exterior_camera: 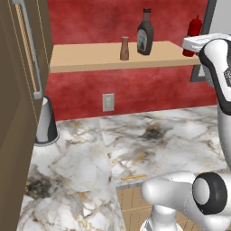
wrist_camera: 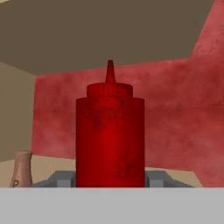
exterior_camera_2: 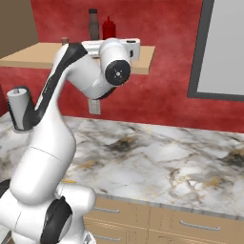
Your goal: There are various items on the counter. Only move the condiments/shakers into the cabinet.
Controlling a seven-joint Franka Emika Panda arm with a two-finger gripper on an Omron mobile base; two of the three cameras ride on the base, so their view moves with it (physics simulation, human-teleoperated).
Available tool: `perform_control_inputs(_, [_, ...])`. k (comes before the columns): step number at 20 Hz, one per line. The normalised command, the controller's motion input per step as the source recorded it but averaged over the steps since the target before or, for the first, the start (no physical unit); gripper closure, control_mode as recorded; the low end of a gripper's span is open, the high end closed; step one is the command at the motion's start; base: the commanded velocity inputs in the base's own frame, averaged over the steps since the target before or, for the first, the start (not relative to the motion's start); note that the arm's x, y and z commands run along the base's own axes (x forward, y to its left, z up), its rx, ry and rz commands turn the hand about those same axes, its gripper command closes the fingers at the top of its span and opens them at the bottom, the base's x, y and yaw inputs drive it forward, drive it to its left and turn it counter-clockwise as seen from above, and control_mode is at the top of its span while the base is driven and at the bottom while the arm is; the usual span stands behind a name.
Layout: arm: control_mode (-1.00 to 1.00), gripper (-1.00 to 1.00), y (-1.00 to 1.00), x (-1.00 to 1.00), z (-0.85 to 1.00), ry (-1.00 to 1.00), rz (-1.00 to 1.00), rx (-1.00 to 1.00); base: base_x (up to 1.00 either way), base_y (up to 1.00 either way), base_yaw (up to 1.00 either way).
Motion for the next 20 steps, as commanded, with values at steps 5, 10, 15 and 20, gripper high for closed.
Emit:
perform_control_inputs(5, [-1.0,1.0,-0.37,0.42,0.0,0.01,0.05,0.0,0.0,0.0,0.0])
perform_control_inputs(10, [-1.0,1.0,-0.16,0.49,-0.05,0.0,0.0,0.0,0.0,0.0,0.0])
perform_control_inputs(15, [-1.0,1.0,0.0,0.46,-0.15,0.0,0.0,0.0,0.0,0.0,0.0])
perform_control_inputs(20, [-1.0,1.0,0.0,0.43,-0.2,0.0,0.0,0.0,0.0,0.0,0.0])
